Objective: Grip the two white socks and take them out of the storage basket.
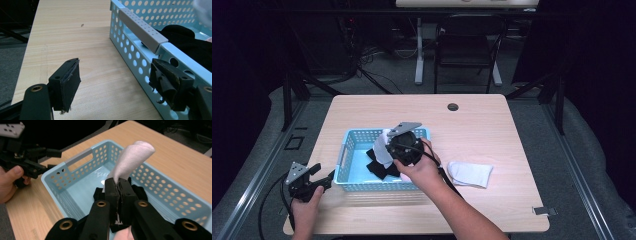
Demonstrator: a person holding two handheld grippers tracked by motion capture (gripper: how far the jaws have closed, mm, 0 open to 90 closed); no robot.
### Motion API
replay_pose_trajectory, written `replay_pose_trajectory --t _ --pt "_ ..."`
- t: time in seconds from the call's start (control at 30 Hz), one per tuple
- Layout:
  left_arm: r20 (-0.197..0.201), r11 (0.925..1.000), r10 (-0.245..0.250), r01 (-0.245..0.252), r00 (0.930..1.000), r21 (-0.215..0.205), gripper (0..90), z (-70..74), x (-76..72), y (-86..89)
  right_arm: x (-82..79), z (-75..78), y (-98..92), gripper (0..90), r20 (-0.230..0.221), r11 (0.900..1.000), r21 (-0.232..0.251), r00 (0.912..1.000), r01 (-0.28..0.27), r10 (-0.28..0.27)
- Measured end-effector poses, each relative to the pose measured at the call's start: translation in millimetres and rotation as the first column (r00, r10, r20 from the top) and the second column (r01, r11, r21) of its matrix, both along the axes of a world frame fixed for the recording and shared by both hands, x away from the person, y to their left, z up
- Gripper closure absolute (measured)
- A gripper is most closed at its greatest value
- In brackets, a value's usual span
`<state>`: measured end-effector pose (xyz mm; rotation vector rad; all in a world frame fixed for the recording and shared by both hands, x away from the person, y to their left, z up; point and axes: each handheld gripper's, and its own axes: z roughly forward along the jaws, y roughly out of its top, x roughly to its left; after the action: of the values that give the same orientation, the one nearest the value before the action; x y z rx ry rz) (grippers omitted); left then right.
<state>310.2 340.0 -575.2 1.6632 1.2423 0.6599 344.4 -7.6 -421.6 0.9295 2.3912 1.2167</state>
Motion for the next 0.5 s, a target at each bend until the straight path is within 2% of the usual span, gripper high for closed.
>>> replay_pose_trajectory --t 0.03,0.07,0.1,0.13,0.17,0.2,0.27,0.5 --pt "0.000 1.0000 0.000 0.000 1.0000 0.000 24.5 0.0 0.0 0.0 0.0 0.0 0.0 87.2 0.000 1.000 0.000 1.0000 0.000 0.000" --pt "-0.002 1.0000 0.000 0.000 1.0000 0.001 24.4 -0.2 0.2 -0.1 -3.9 8.1 -9.7 87.2 0.019 1.000 0.018 0.9998 0.010 -0.011" --pt "-0.002 1.0000 0.000 0.000 1.0000 0.001 24.4 -0.2 0.2 -0.1 -3.9 8.1 -9.7 87.2 0.019 1.000 0.018 0.9998 0.010 -0.011" --pt "0.001 1.0000 0.000 0.000 1.0000 -0.001 24.5 -0.4 0.2 -0.2 -8.2 16.3 -20.4 87.2 0.046 1.000 0.021 0.9988 0.017 -0.018" --pt "0.001 1.0000 0.000 0.000 1.0000 -0.001 24.5 -0.4 0.2 -0.2 -8.2 16.3 -20.4 87.2 0.046 1.000 0.021 0.9988 0.017 -0.018" --pt "-0.001 1.0000 0.001 -0.001 1.0000 0.002 24.5 -0.2 0.1 -0.1 -13.5 23.7 -31.7 87.2 0.073 0.999 0.029 0.9968 0.030 -0.032" --pt "0.001 1.0000 0.002 -0.002 1.0000 0.000 24.4 -0.6 0.5 -0.2 -18.0 29.4 -43.4 87.2 0.089 0.998 0.039 0.9951 0.041 -0.045" --pt "0.001 1.0000 0.001 -0.001 1.0000 0.002 24.5 -0.5 0.0 -0.7 -31.2 42.7 -80.6 87.2 0.106 0.993 0.074 0.9895 0.091 -0.098"
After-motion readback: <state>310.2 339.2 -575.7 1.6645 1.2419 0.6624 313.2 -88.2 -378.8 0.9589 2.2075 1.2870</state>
